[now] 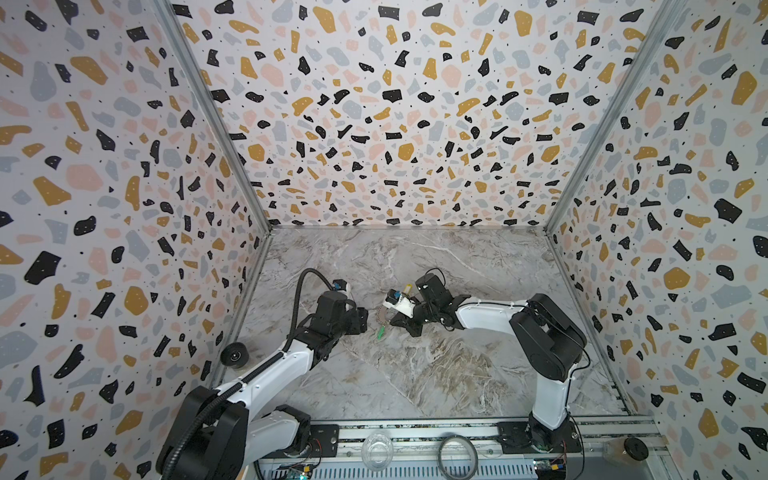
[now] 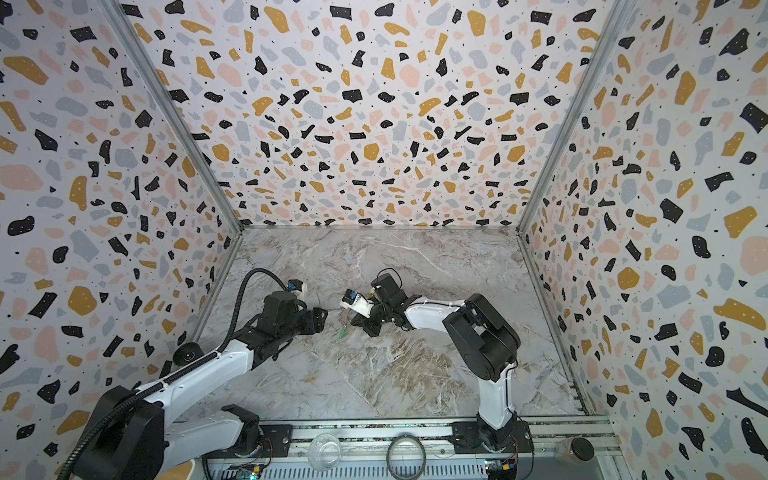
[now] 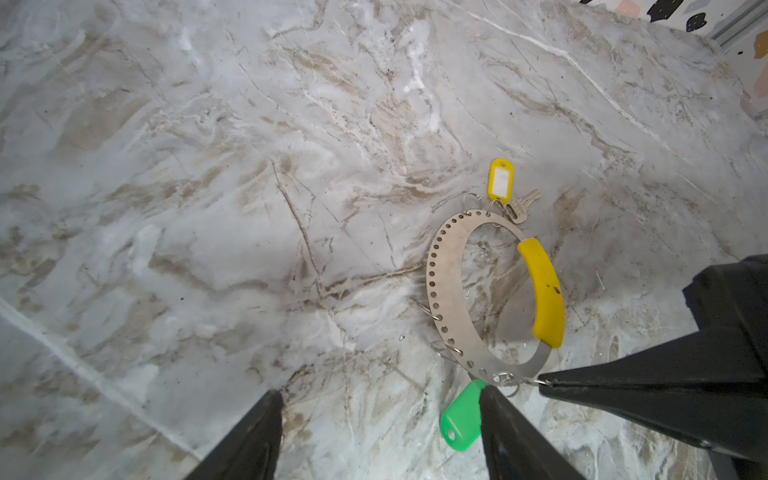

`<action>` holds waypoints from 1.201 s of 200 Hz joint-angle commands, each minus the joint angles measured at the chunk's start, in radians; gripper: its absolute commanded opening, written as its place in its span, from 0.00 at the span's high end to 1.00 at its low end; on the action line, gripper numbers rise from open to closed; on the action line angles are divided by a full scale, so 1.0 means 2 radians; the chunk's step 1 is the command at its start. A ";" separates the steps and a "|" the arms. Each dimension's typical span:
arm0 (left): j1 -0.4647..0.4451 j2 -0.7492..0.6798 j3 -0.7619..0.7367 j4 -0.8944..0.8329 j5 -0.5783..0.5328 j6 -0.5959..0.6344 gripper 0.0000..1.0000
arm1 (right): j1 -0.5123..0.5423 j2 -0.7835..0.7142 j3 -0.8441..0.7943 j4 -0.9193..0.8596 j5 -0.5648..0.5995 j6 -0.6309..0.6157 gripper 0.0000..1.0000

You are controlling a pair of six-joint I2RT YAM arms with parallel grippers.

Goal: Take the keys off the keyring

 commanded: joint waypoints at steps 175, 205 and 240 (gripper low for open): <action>-0.094 0.090 -0.005 0.039 -0.013 0.005 0.23 | -0.008 -0.043 -0.016 0.001 0.082 0.049 0.66; -0.095 0.076 -0.002 0.041 -0.034 -0.004 0.24 | -0.011 -0.046 -0.013 -0.017 0.075 0.057 0.63; -0.080 0.041 -0.004 0.046 -0.062 -0.028 0.25 | 0.008 -0.033 0.004 -0.028 0.077 0.066 0.62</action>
